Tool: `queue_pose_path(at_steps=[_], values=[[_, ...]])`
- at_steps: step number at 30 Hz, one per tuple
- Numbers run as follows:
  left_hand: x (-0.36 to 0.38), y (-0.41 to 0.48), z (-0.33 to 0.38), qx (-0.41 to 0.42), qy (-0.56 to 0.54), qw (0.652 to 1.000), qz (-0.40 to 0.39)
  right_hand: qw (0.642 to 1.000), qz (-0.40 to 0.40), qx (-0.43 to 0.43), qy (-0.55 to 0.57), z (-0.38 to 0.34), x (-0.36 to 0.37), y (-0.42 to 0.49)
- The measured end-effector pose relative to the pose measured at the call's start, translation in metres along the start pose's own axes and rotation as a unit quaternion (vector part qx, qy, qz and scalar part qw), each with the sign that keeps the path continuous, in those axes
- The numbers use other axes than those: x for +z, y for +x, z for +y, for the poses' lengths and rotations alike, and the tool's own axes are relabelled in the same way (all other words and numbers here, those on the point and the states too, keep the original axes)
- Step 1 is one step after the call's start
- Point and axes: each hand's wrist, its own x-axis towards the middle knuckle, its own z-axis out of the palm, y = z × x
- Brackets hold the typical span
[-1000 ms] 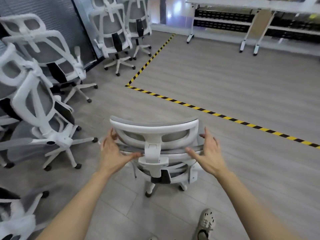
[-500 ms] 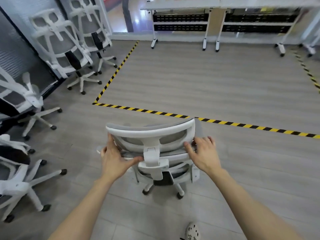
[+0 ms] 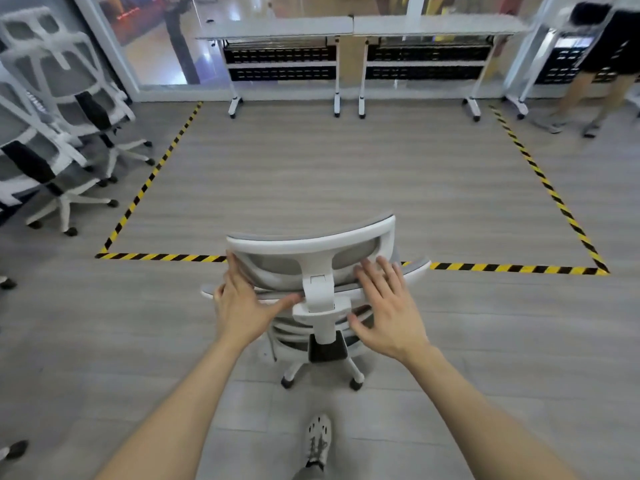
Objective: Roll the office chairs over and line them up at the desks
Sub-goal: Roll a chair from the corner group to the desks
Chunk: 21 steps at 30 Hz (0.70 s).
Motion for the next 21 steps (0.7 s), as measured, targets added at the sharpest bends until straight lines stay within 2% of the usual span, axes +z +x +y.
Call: queue_pose_path(at_steps=[3,11,16,21], values=[[0.038,0.05,0.034,0.014,0.003,1.0,-0.003,0.999,-0.016,-0.005,-0.035,0.054,-0.008,0.028],[0.129,0.209,0.138,0.068,0.02,0.996,-0.06,0.993,-0.053,0.068,-0.077,0.196,-0.009,0.147],[0.188,0.298,0.202,0.097,0.029,0.992,-0.074,0.986,-0.075,0.083,-0.122,0.285,-0.015,0.209],[0.265,0.38,0.275,0.1,0.046,0.992,-0.066,0.987,-0.055,0.091,-0.123,0.394,-0.018,0.272]])
